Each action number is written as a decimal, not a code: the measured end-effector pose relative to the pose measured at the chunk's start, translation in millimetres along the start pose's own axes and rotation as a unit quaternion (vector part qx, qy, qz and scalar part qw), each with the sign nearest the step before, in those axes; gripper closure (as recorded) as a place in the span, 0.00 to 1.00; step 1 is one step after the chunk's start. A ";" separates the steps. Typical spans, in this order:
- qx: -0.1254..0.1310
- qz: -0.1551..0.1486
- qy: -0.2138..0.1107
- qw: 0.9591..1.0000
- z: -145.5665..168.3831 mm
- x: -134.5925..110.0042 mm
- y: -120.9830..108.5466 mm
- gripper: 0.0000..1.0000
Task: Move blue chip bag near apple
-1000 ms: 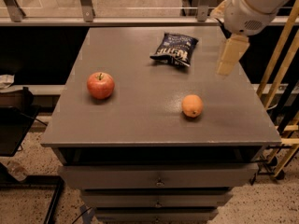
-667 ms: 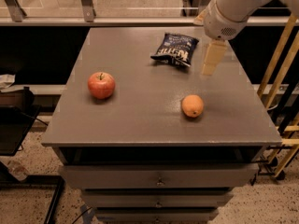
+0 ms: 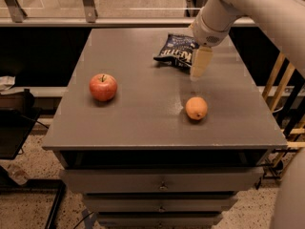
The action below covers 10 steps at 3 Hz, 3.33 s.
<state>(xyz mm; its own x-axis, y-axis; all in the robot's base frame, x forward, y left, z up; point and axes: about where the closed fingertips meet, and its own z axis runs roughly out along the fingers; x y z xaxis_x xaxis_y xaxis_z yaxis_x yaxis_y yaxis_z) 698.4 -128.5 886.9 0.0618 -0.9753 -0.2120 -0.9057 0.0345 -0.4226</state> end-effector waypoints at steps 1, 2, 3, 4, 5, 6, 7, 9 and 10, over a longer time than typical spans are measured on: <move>0.003 0.017 -0.001 1.000 20.5 0.9 -13.9 0.00; 0.004 0.027 -0.003 1.000 33.0 1.9 -20.9 0.00; 0.001 0.030 -0.005 1.000 44.5 2.6 -25.5 0.00; -0.002 0.030 -0.006 1.000 51.4 1.6 -28.9 0.19; -0.001 0.029 -0.008 1.000 49.5 -1.6 -32.7 0.41; 0.002 0.022 -0.013 1.000 38.7 -10.5 -35.9 0.65; 0.003 0.014 -0.013 1.000 23.0 -19.7 -34.4 0.88; 0.007 -0.019 -0.056 0.998 -38.6 -57.8 -16.9 1.00; 0.005 -0.020 -0.063 0.998 -38.2 -62.5 -15.4 1.00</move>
Offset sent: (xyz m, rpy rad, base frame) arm 0.0473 0.0039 -0.0244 0.0457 -0.0018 -0.0708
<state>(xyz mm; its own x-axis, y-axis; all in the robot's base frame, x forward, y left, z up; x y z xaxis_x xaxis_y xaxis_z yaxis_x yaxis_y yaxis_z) 692.4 -76.4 940.3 0.1512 -0.9405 -0.3043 -0.8975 -0.0016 -0.4411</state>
